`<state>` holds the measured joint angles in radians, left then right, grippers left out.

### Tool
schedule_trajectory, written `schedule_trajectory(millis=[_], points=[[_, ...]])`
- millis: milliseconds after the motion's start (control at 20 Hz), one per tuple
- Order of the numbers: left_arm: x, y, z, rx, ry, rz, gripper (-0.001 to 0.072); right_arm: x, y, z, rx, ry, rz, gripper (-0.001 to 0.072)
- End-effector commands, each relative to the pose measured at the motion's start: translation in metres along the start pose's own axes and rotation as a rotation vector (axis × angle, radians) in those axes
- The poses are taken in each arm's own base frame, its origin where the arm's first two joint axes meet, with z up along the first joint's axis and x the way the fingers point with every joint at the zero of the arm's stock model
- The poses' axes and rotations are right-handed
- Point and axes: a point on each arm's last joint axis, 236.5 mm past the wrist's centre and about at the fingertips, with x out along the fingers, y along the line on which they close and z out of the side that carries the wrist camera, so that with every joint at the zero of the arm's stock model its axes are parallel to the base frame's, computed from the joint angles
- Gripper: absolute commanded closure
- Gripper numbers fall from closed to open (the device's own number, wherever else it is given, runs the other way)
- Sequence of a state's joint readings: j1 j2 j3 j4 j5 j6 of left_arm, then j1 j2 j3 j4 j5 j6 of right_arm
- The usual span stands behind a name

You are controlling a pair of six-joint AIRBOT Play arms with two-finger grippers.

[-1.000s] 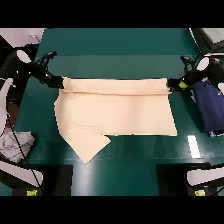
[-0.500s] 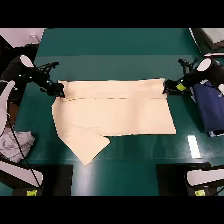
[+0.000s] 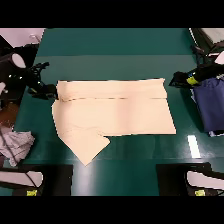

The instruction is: Fold the shirts.

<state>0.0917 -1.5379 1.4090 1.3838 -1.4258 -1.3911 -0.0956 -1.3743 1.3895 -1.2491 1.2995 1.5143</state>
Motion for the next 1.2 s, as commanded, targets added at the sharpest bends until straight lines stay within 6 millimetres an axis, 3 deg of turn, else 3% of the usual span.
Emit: schedule_trajectory(millis=[0, 250, 450, 800, 1050, 1100, 1150], points=[[-0.007, -0.008, -0.04, -0.046, -0.063, 0.001, 0.0095, -0.027, 0.009, 0.001, -0.037, -0.054, 0.003, 0.0303], [0.036, -0.053, -0.153, -0.172, 0.0, -0.156, 0.0095, -0.034, 0.012, 0.001, -0.043, -0.071, 0.004, 0.0303], [0.053, -0.072, -0.198, -0.23, 0.079, -0.229, 0.0096, -0.026, 0.009, -0.005, -0.035, -0.053, 0.003, 0.0303], [0.077, -0.085, -0.209, -0.308, 0.085, -0.298, 0.0096, -0.002, 0.0, -0.03, -0.022, 0.025, 0.001, 0.0303], [0.08, -0.094, -0.189, -0.364, 0.015, -0.357, 0.0097, 0.0, 0.0, -0.031, -0.019, 0.027, 0.002, 0.0303], [0.079, -0.095, -0.187, -0.37, 0.005, -0.365, 0.02, 0.0, 0.0, -0.034, -0.019, 0.04, 0.002, 0.0303], [0.079, -0.095, -0.187, -0.364, 0.004, -0.365, 0.0438, -0.001, 0.0, -0.039, -0.02, 0.059, 0.003, 0.0304]])
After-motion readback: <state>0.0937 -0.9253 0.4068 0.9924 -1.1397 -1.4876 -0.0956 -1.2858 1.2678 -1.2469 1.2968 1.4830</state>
